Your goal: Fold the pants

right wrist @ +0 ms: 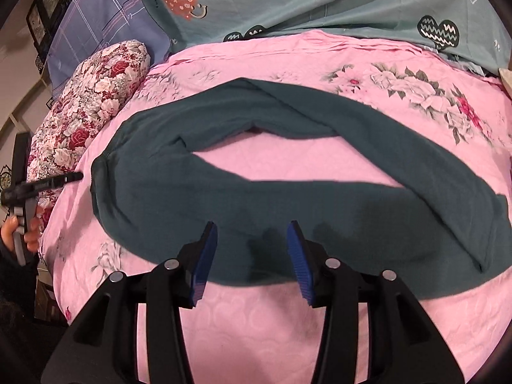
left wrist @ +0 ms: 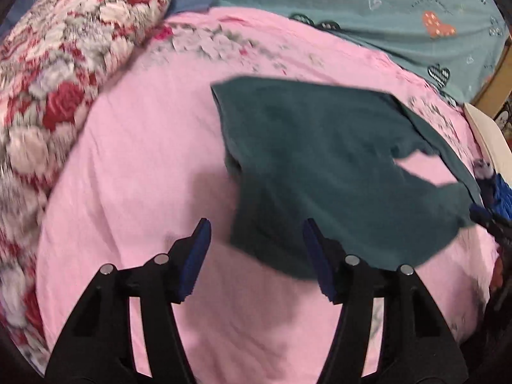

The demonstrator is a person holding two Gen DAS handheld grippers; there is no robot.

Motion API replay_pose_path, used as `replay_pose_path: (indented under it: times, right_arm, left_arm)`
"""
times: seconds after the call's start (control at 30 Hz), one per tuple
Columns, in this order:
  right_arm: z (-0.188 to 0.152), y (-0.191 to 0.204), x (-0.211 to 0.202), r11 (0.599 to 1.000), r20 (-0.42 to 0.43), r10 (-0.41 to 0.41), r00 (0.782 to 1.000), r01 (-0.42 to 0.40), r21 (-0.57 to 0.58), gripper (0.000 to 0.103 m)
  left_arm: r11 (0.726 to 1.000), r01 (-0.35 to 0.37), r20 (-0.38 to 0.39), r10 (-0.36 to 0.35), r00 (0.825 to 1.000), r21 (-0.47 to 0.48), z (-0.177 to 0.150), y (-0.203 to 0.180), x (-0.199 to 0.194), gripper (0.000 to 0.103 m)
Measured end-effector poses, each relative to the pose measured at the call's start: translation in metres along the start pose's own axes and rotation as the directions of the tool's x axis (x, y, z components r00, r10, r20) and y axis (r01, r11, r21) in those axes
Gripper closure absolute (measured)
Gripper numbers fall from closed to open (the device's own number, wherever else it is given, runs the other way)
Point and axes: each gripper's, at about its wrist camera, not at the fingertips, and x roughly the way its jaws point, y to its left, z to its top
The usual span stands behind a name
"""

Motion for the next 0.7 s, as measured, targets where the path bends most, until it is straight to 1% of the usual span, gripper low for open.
replay_pose_path:
  times: [0.03,0.1,0.17,0.23,0.27,0.3,0.33,0.37,0.4,0.43,0.5,0.53,0.57,0.67,0.7]
  right_arm:
    - [-0.003,0.0,-0.001,1.0,0.0,0.004,1.0,-0.004,0.003,0.056]
    - [-0.01,0.0,-0.002,1.0,0.0,0.008,1.0,-0.008,0.014,0.056]
    - [-0.015,-0.001,-0.004,1.0,0.001,0.012,1.0,-0.012,0.025,0.056]
    - [-0.019,-0.002,-0.007,1.0,0.006,-0.001,1.0,0.001,0.03,0.056]
    - [-0.021,-0.004,-0.009,0.999,0.009,-0.011,1.0,0.011,0.034,0.056]
    - [-0.023,-0.005,-0.011,0.999,0.011,-0.018,1.0,0.018,0.036,0.056]
    - [-0.025,-0.007,-0.012,0.999,0.011,-0.03,0.999,0.03,0.038,0.057]
    - [-0.028,-0.01,-0.014,0.998,0.009,-0.044,0.999,0.044,0.039,0.062]
    - [-0.031,-0.012,-0.015,0.998,0.001,-0.05,0.999,0.05,0.039,0.066]
    - [-0.034,-0.015,-0.016,0.997,-0.006,-0.057,0.998,0.057,0.043,0.072]
    - [-0.038,-0.021,-0.017,0.996,-0.009,-0.068,0.998,0.068,0.056,0.073]
    - [-0.04,-0.024,-0.017,0.995,-0.01,-0.072,0.997,0.072,0.062,0.073]
    - [-0.042,-0.026,-0.017,0.995,-0.011,-0.076,0.997,0.077,0.067,0.073]
    - [-0.043,-0.026,-0.016,0.996,-0.005,-0.064,0.998,0.064,0.057,0.073]
    - [-0.042,-0.023,-0.015,0.997,-0.002,-0.06,0.998,0.06,0.044,0.072]
  left_arm:
    - [1.0,0.015,-0.005,-0.015,1.0,0.001,-0.006,-0.002,0.002,0.042]
    - [1.0,0.02,-0.016,-0.02,1.0,-0.009,-0.016,-0.005,0.011,0.042]
    - [0.999,0.03,-0.031,-0.031,0.999,-0.039,-0.016,-0.004,0.027,0.042]
    - [0.998,0.019,-0.014,-0.019,1.0,-0.055,-0.01,-0.005,0.043,0.04]
    - [0.999,0.01,-0.001,-0.01,1.0,-0.054,-0.008,-0.008,0.046,0.036]
    - [0.999,-0.004,0.012,0.004,1.0,-0.049,-0.004,-0.012,0.05,0.037]
    - [0.998,-0.015,0.018,0.016,1.0,-0.056,-0.002,-0.014,0.051,0.04]
    - [0.997,-0.021,0.021,0.022,1.0,-0.07,0.0,-0.014,0.051,0.075]
    - [0.996,0.002,0.004,-0.002,1.0,-0.085,0.002,-0.012,0.053,0.099]
    - [0.992,0.043,-0.001,-0.043,0.999,-0.117,0.003,-0.006,0.052,0.099]
    - [0.992,0.017,0.036,-0.013,0.999,-0.125,0.001,0.001,0.041,0.1]
    - [0.99,0.001,0.058,0.008,0.998,-0.139,-0.002,0.008,0.032,0.1]
    - [0.986,-0.001,0.069,0.013,0.998,-0.165,-0.004,0.017,0.024,0.1]
    - [0.98,0.006,0.072,0.009,0.997,-0.199,-0.014,0.035,0.008,0.1]
    - [0.98,0.005,0.068,0.009,0.998,-0.197,-0.018,0.037,0.004,0.1]
